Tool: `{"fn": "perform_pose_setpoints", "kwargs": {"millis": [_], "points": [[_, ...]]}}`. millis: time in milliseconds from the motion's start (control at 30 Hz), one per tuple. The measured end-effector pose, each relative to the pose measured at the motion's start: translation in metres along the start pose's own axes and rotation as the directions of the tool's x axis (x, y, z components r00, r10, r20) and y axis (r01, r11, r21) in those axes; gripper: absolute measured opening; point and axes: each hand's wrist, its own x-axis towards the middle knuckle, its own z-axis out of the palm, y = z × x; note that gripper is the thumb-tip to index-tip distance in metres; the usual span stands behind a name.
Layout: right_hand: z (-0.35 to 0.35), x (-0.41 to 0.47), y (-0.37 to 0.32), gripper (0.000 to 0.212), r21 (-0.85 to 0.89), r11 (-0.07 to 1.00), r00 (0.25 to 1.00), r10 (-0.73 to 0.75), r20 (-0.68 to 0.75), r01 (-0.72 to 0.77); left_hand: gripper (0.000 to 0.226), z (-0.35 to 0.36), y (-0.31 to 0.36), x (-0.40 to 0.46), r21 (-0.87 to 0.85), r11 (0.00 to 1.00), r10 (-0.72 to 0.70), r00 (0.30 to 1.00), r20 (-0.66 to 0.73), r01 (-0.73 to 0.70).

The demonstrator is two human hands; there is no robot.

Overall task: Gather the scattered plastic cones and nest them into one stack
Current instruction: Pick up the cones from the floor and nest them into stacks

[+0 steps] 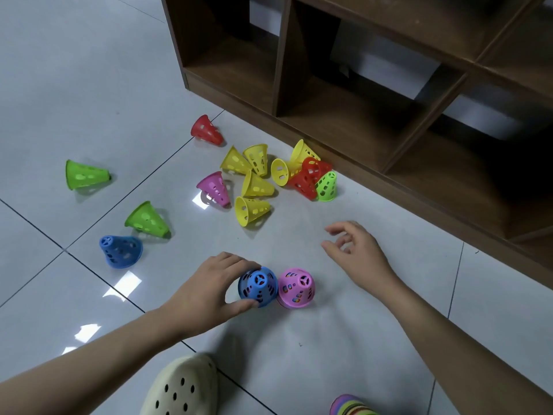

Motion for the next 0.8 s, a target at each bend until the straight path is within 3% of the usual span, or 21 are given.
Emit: {"fn": "perform_pose_setpoints", "kwargs": {"millis": [200, 300, 400, 500, 600, 700, 800], "points": [[0.006, 0.09, 0.03, 0.058, -0.08, 0.997, 0.993, 0.001, -0.114, -0.011, 0.045, -0.015, -0.012, -0.002, 0.041, 0.999, -0.02, 0.998, -0.06, 0.022], [0.013, 0.125, 0.034, 0.073, -0.159, 0.987, 0.99, 0.006, -0.143, -0.029, 0.046, -0.026, -0.044, -0.003, 0.148, 0.984, -0.075, 0.984, -0.16, 0.099], [0.021, 0.148, 0.038, 0.081, -0.309, 0.951, 0.997, -0.015, -0.078, -0.009, 0.058, -0.037, -0.085, -0.006, 0.275, 0.93, -0.187, 0.959, -0.214, 0.243], [0.025, 0.162, 0.039, 0.075, -0.328, 0.944, 0.997, 0.0, -0.078, -0.025, 0.089, -0.046, -0.126, -0.015, 0.355, 0.799, -0.427, 0.874, -0.232, 0.485], [0.03, 0.16, 0.043, 0.051, -0.288, 0.957, 0.988, -0.078, -0.132, 0.037, 0.106, -0.054, -0.159, -0.021, 0.433, 0.691, -0.54, 0.811, -0.225, 0.58], [0.036, 0.148, 0.05, 0.038, -0.278, 0.958, 0.992, -0.093, -0.089, 0.065, 0.099, -0.058, -0.168, -0.026, 0.468, 0.675, -0.552, 0.812, -0.192, 0.57], [0.037, 0.136, 0.058, 0.044, -0.264, 0.963, 0.995, -0.079, -0.055, 0.062, 0.09, -0.06, -0.162, -0.026, 0.453, 0.698, -0.528, 0.825, -0.199, 0.555]]}}
